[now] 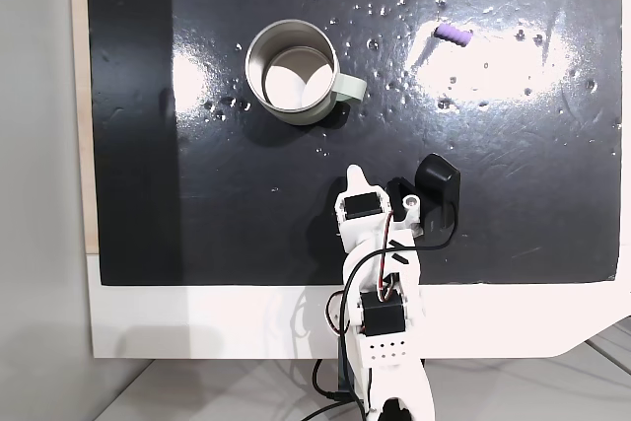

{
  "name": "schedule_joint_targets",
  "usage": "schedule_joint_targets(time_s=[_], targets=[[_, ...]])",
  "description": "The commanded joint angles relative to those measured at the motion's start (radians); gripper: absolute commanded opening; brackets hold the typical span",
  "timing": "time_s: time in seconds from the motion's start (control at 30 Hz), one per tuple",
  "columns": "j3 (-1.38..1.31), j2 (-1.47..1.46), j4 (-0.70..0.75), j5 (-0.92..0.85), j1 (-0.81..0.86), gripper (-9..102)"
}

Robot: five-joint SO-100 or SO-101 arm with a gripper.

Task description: Grasp a pengrip and put it in the cup.

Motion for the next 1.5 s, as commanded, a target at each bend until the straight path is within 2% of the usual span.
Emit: schedule_joint_targets(time_s=[0.0,0.27,0.57,0.87,1.13,1.47], targets=[[-0.005,0.012,-0.046,0.003,-0.017,0],[-0.137,-0.014,-0.060,-0.025,-0.012,0],[-0.750,-0.699,-0.023,-0.058,0.129,0],[-1.181,-1.088,0.067,-0.095,0.241,0],[-1.536,-1.404,0.238,-0.084,0.291,5],[-2.145,-1.859,0.574,-0.005,0.305,10]])
